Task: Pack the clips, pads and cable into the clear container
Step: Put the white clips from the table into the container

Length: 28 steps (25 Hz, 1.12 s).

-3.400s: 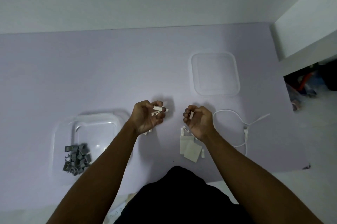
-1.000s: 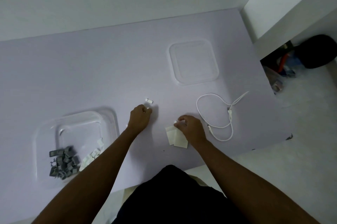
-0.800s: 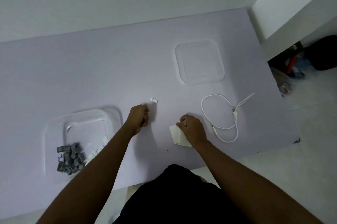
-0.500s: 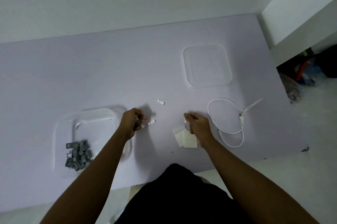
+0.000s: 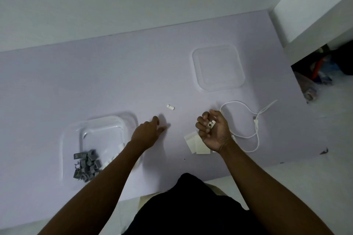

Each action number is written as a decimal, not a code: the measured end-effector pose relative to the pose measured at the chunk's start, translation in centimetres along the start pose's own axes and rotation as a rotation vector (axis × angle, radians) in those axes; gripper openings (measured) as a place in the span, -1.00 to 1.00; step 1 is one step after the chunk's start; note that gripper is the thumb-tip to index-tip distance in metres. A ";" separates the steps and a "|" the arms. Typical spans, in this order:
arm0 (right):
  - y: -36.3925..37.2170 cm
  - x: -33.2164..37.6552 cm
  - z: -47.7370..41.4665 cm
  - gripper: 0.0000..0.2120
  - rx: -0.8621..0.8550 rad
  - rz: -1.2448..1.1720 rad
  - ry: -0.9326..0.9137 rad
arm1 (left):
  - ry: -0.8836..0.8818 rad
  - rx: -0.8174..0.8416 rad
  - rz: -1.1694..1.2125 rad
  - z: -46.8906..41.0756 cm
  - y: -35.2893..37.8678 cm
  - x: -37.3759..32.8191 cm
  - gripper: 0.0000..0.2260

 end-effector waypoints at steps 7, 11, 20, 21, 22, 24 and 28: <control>-7.7 -0.2 4.7 -0.65 -0.812 0.394 -0.270 | 0.050 0.028 -0.198 -1.1 2.6 -1.8 -0.65; -11.6 -1.8 6.1 -0.84 -1.029 0.724 -0.406 | 0.100 0.039 -0.187 -2.1 3.4 -4.0 -0.66; -11.3 -5.4 4.8 -0.83 -1.205 1.286 -0.499 | -0.199 -0.152 0.620 -2.2 1.4 -5.3 -0.85; -11.1 -5.4 4.6 -0.85 -1.206 1.305 -0.502 | -0.225 -0.170 0.636 -2.0 1.1 -4.6 -0.86; -10.9 -5.3 4.3 -0.87 -1.199 1.305 -0.502 | -0.241 -0.187 0.634 -1.7 0.6 -3.8 -0.87; -10.7 -5.0 4.0 -0.88 -1.195 1.220 -0.500 | -0.233 -0.188 0.541 -1.3 -0.3 -1.9 -0.85; -8.6 -4.4 3.2 -0.80 -0.908 0.400 -0.394 | -0.084 -0.005 0.067 -0.3 -0.7 0.5 -0.69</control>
Point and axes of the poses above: each hand's wrist, its own z-axis away from the middle knuckle, its own y-axis out of the palm, x = y × z, the point moved 3 cm from there along -z, towards the middle knuckle, and after that the axes turned 13 degrees about y, right-handed, at the moved point
